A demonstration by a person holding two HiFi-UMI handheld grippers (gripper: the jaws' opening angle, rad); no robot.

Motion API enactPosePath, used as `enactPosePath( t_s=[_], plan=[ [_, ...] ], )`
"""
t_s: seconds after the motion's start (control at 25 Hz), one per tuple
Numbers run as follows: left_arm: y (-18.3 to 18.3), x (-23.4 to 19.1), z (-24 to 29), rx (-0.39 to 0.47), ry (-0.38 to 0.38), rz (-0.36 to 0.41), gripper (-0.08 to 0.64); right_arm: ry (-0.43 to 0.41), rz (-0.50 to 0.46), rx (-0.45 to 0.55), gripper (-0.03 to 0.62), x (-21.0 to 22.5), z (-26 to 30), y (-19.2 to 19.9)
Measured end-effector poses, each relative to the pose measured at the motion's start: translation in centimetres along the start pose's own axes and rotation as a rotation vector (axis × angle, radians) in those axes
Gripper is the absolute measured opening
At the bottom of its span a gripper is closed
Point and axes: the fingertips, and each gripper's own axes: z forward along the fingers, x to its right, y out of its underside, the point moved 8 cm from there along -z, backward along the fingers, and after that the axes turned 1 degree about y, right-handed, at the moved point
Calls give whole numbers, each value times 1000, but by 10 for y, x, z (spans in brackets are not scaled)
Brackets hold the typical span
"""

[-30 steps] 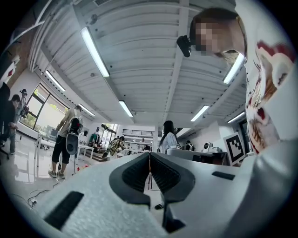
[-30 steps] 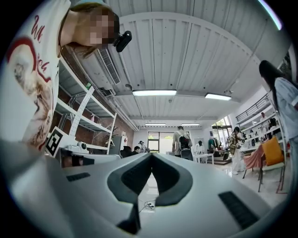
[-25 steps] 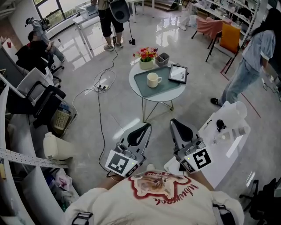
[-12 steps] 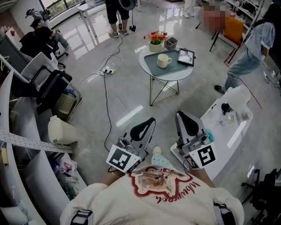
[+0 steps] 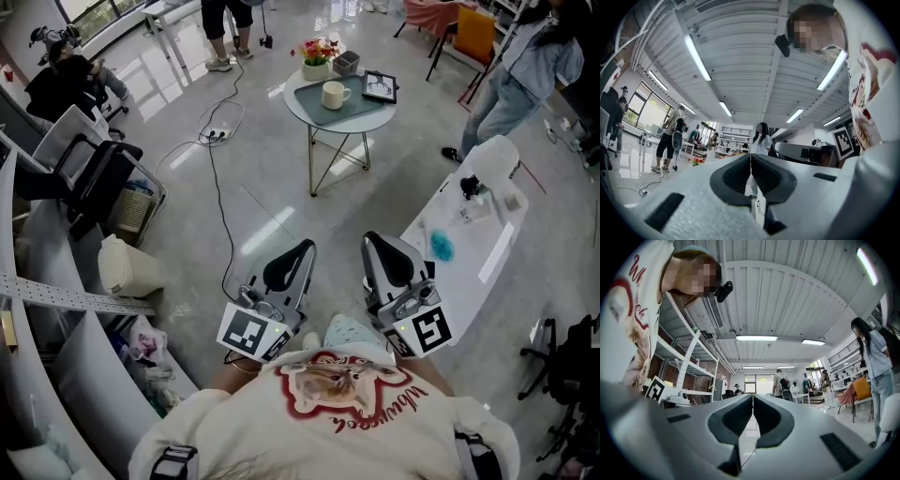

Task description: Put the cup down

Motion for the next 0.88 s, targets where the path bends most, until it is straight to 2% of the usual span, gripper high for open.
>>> enactPosePath(
  t_s=[0.28,0.68,0.88],
  plan=[
    [-26,31,-4,39,32,5,17,-15,-22,6,29,-11,-21,-17],
    [-26,57,-3,70,19,15,17,-29,-33,13,29,-8,-48,-24],
    [-24,69,-2,58,24,16,17,-30,-54,21,29,-6,-57,-26]
  ],
)
